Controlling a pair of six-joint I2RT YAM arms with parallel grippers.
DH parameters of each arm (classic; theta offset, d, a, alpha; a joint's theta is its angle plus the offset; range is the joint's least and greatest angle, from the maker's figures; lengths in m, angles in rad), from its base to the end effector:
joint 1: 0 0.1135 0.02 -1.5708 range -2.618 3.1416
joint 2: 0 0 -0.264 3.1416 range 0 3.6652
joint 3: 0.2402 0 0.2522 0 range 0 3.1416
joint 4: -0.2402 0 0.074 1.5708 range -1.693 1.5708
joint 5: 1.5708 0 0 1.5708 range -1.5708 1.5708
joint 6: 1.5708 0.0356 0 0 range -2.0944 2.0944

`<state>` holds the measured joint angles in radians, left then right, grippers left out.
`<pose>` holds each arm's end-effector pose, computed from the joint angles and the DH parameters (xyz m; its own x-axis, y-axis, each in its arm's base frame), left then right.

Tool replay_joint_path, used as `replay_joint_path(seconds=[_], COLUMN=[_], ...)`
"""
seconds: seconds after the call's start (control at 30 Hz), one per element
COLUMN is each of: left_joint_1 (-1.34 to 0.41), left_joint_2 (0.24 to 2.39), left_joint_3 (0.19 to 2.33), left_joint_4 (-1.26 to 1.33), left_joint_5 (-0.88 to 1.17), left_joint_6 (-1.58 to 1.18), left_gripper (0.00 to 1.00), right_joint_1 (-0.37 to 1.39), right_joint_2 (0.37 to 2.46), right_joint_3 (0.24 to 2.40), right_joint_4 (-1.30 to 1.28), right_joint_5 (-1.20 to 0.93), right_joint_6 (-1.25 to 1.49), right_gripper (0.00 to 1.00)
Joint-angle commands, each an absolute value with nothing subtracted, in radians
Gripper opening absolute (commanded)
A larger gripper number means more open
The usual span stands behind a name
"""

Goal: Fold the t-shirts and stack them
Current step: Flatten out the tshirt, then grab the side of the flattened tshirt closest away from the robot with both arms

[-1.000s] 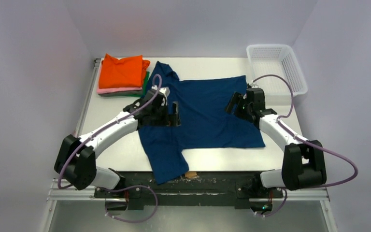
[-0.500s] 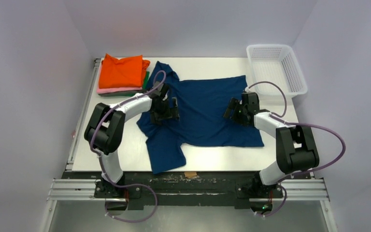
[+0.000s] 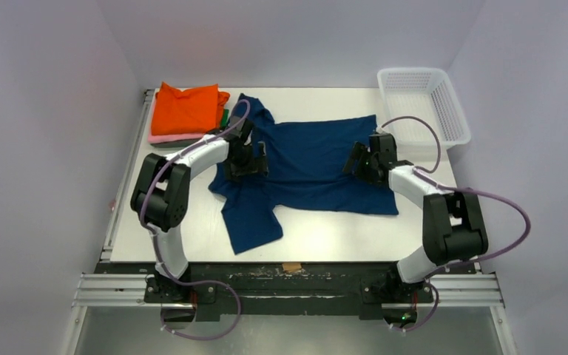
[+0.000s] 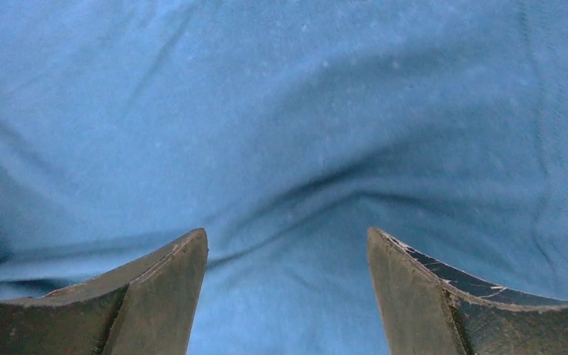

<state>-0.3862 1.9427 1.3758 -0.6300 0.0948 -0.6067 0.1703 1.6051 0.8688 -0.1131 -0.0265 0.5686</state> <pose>0.3644 -0.1518 0.1766 -0.9405 -0.2303 -0.2498 -0.1573 0.9468 -0.2806 0.3184 0.0557 0.1750 -0.7241 0.4217 -0.5458 0.2412 0.8962 0.3724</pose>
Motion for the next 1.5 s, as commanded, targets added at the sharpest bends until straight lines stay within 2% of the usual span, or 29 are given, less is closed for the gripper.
replay_joint_path(seconds=[0.0,0.1,0.3,0.47,0.53,0.67,0.83,0.87,0.93,1.0,1.03,1.2,1.3,1.37,1.47], left_joint_1=[-0.465,-0.560,-0.677,-0.788,-0.793,-0.800,-0.810,-0.811,-0.813,-0.817,-0.818,-0.819,-0.819,-0.819,-0.819], left_joint_2=[1.708,1.522,1.247,1.138,1.127,1.151,1.240,1.257,1.291,1.317,1.325,1.262,1.162,1.101,1.028], left_joint_3=[1.259,1.129,0.819,0.668,0.632,0.584,0.577,0.580,0.586,0.590,0.588,0.554,0.516,0.500,0.481], left_joint_4=[-0.634,-0.685,-0.758,-0.844,-0.818,-0.686,-0.620,-0.616,-0.610,-0.622,-0.628,-0.631,-0.621,-0.619,-0.598], left_joint_5=[-0.023,-0.158,-0.186,-0.202,-0.193,-0.095,-0.086,-0.090,-0.092,-0.108,-0.119,-0.146,-0.145,-0.144,-0.123], left_joint_6=[-0.565,-0.612,-0.805,-0.959,-0.977,-0.982,-0.983,-0.983,-0.975,-0.977,-0.979,-0.952,-0.918,-0.895,-0.875], left_gripper=[1.00,1.00,0.98,0.97,0.93,0.79,0.65,0.61,0.43,0.18,0.00,0.00,0.00,0.00,0.00], right_joint_1=[0.173,0.172,0.170,0.171,0.171,0.172,0.171,0.171,0.171,0.171,0.171,0.157,0.089,0.021,-0.080], right_joint_2=[1.377,1.225,1.025,0.973,0.980,1.018,1.037,1.038,1.042,1.044,1.045,1.052,1.074,1.092,1.150], right_joint_3=[0.820,0.749,0.668,0.648,0.641,0.664,0.667,0.668,0.667,0.672,0.673,0.643,0.589,0.543,0.500], right_joint_4=[-0.178,-0.182,-0.284,-0.271,-0.261,-0.281,-0.277,-0.278,-0.280,-0.299,-0.309,-0.356,-0.359,-0.318,-0.247], right_joint_5=[0.047,0.088,0.390,0.396,0.394,0.386,0.384,0.385,0.390,0.412,0.431,0.479,0.429,0.384,0.290], right_joint_6=[0.588,0.618,0.659,0.659,0.659,0.655,0.655,0.656,0.657,0.663,0.671,0.733,0.762,0.766,0.755], right_gripper=[0.78,0.79,0.86,0.86,0.86,0.86,0.84,0.84,0.84,0.84,0.84,0.87,0.86,0.84,0.75])
